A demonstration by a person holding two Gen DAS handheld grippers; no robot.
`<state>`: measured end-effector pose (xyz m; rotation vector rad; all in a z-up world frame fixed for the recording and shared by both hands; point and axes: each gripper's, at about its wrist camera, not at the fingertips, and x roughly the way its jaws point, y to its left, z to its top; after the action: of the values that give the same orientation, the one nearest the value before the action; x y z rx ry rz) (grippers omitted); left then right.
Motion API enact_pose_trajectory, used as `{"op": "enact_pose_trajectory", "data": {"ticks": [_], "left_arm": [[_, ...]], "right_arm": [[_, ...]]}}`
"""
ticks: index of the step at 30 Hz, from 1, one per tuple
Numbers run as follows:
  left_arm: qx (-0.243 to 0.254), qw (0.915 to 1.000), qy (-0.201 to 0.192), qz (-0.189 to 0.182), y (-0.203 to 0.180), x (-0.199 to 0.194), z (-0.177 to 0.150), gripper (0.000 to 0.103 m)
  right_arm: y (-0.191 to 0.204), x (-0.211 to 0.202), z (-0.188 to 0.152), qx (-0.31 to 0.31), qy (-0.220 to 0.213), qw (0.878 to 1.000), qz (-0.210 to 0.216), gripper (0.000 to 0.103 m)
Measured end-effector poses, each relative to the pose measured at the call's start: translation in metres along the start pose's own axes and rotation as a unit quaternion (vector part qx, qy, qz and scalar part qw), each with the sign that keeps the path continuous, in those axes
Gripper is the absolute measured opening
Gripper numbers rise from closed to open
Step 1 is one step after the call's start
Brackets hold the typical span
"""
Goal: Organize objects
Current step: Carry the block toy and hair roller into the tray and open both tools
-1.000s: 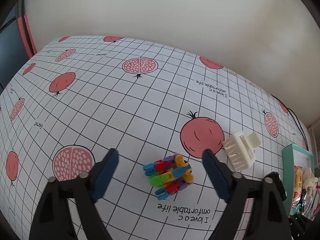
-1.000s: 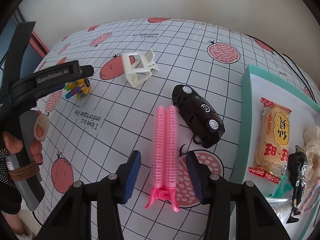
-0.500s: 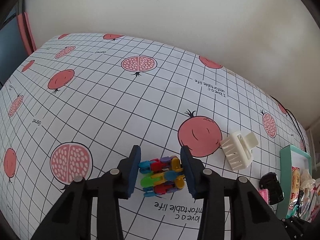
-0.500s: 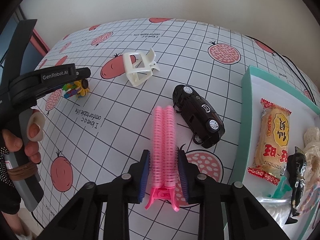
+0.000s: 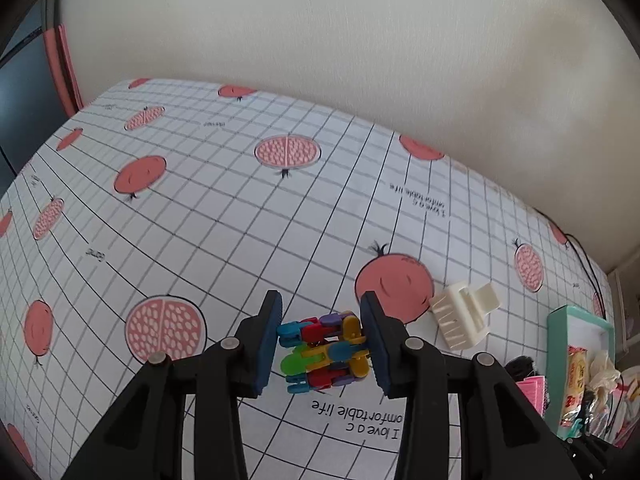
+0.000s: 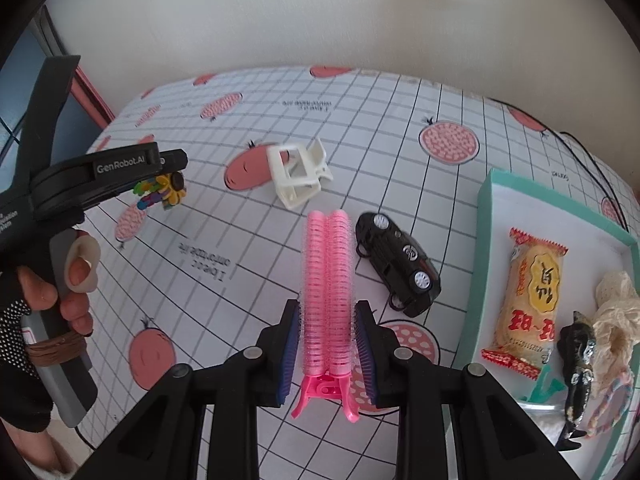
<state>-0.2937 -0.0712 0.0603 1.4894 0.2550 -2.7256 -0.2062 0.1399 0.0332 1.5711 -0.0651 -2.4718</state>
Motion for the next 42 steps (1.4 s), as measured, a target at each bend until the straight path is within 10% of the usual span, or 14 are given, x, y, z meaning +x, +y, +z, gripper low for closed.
{"op": "enact_pose_trajectory", "data": {"ticks": [20, 31, 42], "left_arm": [[0.024, 0.9953, -0.036, -0.086, -0.077, -0.062, 0.01, 0.042], [0.127, 0.9727, -0.001, -0.194, -0.198, -0.083, -0.027, 0.042], [0.18, 0.9603, 0.049, -0.207, -0.268, -0.066, -0.069, 0.042]], "right_arm": [[-0.097, -0.072, -0.01, 0.067, -0.056, 0.996, -0.014, 0.029], [-0.185, -0.11, -0.033, 0.135, -0.079, 0.987, -0.049, 0.029], [-0.228, -0.124, -0.051, 0.17, -0.087, 0.98, -0.059, 0.029]]}}
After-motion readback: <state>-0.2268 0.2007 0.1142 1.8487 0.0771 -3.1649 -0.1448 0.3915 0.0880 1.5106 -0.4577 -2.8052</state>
